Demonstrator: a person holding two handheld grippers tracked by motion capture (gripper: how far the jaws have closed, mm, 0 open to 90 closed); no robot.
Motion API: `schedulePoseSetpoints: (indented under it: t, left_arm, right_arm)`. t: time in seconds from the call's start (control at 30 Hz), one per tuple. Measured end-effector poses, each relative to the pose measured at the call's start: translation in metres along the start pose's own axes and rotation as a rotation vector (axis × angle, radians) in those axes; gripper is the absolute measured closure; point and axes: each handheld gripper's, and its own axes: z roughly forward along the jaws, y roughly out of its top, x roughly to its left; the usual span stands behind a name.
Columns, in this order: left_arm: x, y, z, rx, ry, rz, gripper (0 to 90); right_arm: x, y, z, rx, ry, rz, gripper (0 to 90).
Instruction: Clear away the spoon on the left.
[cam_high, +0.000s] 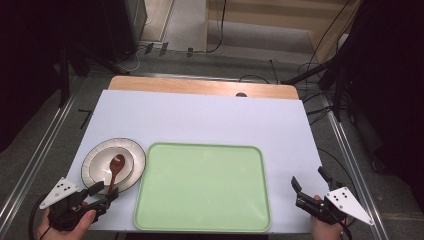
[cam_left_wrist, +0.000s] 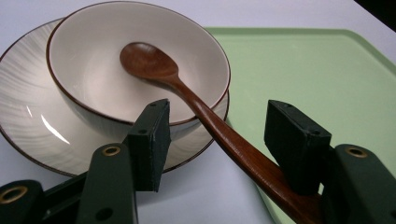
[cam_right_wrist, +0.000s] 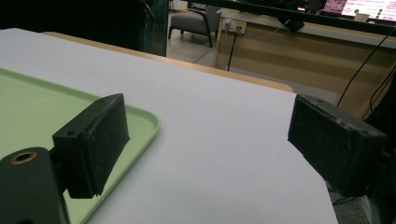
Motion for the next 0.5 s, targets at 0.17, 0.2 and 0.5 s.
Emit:
schedulePoseSetpoints:
  t: [0.17, 0.2, 0.5]
  left_arm:
    - [0.0021, -0.001, -0.0009, 0.008, -0.019, -0.014, 44.5]
    - [0.0029, -0.0012, -0.0006, 0.017, -0.023, -0.022, 47.2]
    - [0.0053, -0.0024, 0.0028, 0.055, -0.035, -0.051, 59.7]
  right_arm:
    - [0.0003, 0.0001, 0.001, -0.001, 0.002, -0.004, 13.0]
    - [0.0007, 0.0002, 0.0011, -0.001, 0.001, -0.002, 13.0]
    - [0.0003, 0.0001, 0.0015, -0.002, 0.001, -0.004, 13.0]
